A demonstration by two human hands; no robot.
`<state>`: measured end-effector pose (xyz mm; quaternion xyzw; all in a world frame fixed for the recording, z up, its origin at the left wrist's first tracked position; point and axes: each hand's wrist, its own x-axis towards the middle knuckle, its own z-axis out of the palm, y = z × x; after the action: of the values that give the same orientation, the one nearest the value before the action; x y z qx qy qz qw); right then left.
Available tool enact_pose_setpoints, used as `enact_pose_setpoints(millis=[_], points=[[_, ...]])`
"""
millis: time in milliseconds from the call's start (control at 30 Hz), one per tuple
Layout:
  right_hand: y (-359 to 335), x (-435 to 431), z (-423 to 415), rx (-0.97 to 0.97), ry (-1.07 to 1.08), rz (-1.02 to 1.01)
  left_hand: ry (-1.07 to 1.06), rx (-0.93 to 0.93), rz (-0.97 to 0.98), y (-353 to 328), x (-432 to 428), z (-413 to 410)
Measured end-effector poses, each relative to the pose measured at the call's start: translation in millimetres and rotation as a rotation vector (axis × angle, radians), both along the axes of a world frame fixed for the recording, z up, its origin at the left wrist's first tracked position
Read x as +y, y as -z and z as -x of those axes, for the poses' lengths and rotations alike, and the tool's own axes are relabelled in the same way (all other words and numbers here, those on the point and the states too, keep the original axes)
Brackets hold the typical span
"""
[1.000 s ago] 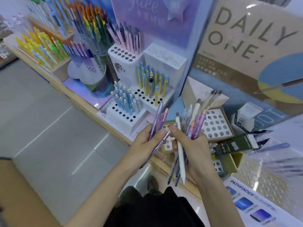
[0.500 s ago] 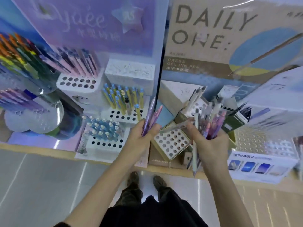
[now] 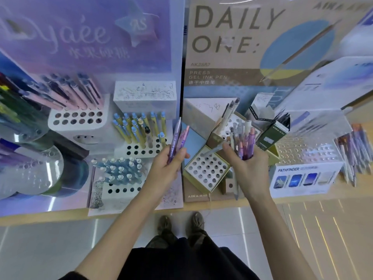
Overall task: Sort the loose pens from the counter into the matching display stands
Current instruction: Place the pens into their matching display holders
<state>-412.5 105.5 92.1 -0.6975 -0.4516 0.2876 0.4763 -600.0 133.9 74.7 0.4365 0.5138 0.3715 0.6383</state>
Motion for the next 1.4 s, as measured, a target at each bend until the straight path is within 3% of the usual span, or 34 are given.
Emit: enact_pose_setpoints(millis=[500,767,1000,1100,1400], points=[[8.1,21.3,9.1,-0.188,-0.211,0.105,-0.083,-0.095,-0.003,0.3,-4.7,0.6],[10.8,30.8,14.0,-0.186,-0.171,0.156,-0.091,-0.127,-0.012,-4.1,-2.9,-2.2],[-5.2,15.5,4.8,0.227,-0.061,0.122,-0.088,-0.112,-0.048,-18.0,4.5,-6.1],[-19.4,10.3,4.2,0.451,-0.136,0.162,-0.051,-0.075,-0.091,-27.1,8.2,-11.9],[-35.6,1.5,12.2,0.531,-0.353,0.139,0.017,-0.115,-0.058,-46.9,13.6,-33.7]])
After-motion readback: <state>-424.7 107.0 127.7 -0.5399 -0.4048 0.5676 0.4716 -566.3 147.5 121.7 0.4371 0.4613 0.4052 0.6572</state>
